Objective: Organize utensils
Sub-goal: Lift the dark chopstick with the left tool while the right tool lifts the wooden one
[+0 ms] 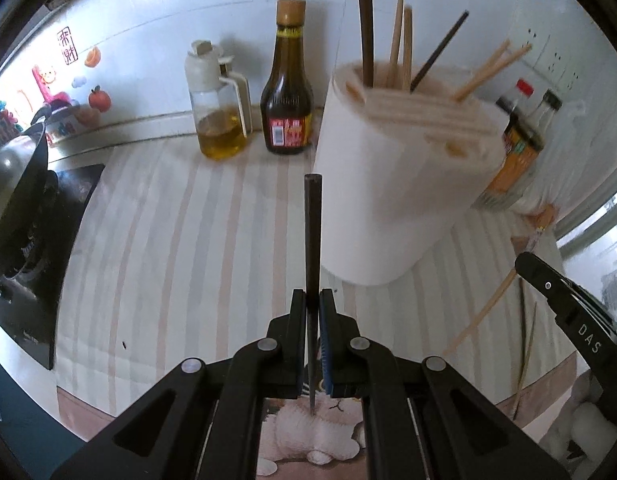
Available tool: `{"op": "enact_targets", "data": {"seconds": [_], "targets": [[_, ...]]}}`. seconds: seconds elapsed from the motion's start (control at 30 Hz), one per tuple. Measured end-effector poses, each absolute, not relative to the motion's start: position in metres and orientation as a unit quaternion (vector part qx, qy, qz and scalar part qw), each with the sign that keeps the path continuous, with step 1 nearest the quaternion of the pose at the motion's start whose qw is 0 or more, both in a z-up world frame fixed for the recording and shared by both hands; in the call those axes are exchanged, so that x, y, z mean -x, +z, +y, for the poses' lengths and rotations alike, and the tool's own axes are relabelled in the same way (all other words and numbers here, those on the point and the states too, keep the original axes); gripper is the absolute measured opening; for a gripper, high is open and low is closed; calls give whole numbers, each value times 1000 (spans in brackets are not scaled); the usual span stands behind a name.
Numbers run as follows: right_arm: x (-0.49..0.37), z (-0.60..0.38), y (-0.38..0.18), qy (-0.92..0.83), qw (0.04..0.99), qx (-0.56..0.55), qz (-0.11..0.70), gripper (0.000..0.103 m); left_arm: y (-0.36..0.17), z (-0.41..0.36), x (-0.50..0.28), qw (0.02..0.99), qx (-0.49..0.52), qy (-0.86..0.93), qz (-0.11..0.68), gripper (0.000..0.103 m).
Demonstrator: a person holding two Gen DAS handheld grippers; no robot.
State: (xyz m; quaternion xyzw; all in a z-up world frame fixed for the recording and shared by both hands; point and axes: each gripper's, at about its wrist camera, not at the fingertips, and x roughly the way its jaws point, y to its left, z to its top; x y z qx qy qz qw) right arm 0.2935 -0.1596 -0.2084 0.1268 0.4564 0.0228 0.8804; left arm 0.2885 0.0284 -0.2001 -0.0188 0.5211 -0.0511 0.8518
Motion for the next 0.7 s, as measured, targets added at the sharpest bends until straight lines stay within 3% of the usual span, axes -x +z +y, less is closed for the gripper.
{"op": "enact_targets", "data": {"seconds": [0.5, 0.7], "targets": [[-296, -172, -162, 37, 899, -148, 410, 0, -146, 32, -290, 883, 28, -56, 465, 4], [-310, -202, -188, 14, 865, -214, 453, 0, -147, 27, -299, 886, 25, -46, 461, 4]]}}
